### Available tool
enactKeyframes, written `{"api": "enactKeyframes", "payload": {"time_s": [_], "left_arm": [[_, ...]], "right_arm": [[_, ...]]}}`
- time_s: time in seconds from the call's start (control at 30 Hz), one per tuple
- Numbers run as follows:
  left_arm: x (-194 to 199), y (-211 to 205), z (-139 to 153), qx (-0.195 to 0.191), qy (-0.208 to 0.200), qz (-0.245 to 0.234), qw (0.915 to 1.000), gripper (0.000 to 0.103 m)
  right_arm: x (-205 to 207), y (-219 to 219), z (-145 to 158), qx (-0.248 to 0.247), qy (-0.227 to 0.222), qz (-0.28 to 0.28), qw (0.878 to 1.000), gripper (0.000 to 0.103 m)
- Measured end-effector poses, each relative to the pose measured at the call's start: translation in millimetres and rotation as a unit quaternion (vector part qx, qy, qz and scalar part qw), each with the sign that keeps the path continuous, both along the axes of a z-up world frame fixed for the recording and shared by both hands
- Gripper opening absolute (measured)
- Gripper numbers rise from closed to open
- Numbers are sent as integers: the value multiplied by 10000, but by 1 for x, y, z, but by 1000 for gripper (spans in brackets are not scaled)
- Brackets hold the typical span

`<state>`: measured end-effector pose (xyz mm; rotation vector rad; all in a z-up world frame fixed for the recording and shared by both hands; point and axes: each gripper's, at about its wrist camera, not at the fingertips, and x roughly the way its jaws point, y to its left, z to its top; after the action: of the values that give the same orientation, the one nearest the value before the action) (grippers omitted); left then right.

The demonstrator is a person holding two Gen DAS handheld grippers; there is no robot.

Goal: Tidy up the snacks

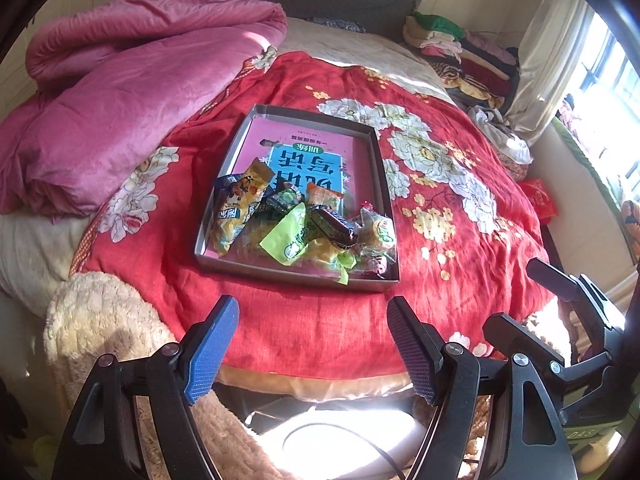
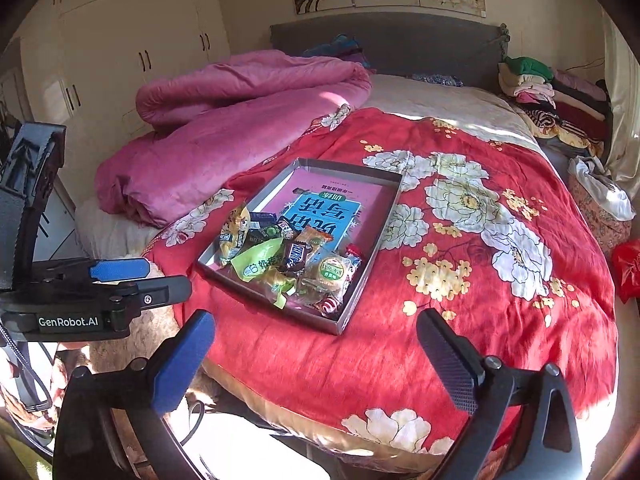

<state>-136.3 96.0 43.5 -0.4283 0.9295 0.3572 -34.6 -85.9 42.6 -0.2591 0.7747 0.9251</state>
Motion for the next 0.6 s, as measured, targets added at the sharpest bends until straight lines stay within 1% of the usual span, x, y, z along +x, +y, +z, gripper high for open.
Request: {"api": "enactKeyframes", "payload": {"time_s": [0.6], "left_arm": [[-1, -3, 6, 98, -39, -44, 9999, 78]], "right_arm": [[-3, -3, 2, 17, -73, -25, 10000, 102]]}}
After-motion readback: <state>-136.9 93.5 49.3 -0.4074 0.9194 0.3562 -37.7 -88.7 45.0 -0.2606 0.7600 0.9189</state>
